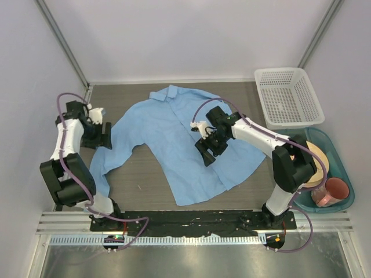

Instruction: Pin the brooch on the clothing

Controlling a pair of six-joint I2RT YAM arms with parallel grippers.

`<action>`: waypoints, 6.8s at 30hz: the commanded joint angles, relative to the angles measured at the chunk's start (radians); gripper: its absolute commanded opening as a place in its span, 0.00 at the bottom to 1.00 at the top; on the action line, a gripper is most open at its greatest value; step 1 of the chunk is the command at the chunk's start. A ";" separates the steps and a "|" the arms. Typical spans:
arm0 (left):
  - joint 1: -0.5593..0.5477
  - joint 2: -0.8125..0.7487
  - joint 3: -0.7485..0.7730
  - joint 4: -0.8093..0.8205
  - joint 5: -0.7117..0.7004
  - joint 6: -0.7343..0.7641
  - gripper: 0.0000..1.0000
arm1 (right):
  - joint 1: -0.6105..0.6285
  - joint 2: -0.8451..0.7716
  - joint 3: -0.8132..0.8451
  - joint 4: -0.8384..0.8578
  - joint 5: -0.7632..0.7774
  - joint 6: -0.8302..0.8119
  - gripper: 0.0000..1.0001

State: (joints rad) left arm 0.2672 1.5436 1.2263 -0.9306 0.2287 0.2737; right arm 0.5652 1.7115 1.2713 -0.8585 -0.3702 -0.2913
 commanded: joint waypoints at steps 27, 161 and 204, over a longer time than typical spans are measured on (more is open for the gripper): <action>0.352 0.202 -0.082 0.087 -0.218 0.375 0.14 | 0.364 0.329 0.091 0.269 -0.151 0.239 0.59; -0.491 0.075 -0.350 0.234 -0.209 0.206 0.36 | -0.126 0.148 0.361 0.296 0.347 0.163 0.01; -0.410 0.081 -0.324 0.208 -0.210 0.222 0.30 | -0.278 0.053 -0.118 0.545 -0.098 0.701 0.52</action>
State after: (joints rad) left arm -0.1547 1.6043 0.9066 -0.7296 0.0216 0.4870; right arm 0.2878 1.7634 1.1671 -0.4313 -0.4034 0.3256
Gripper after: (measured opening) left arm 0.297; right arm 0.520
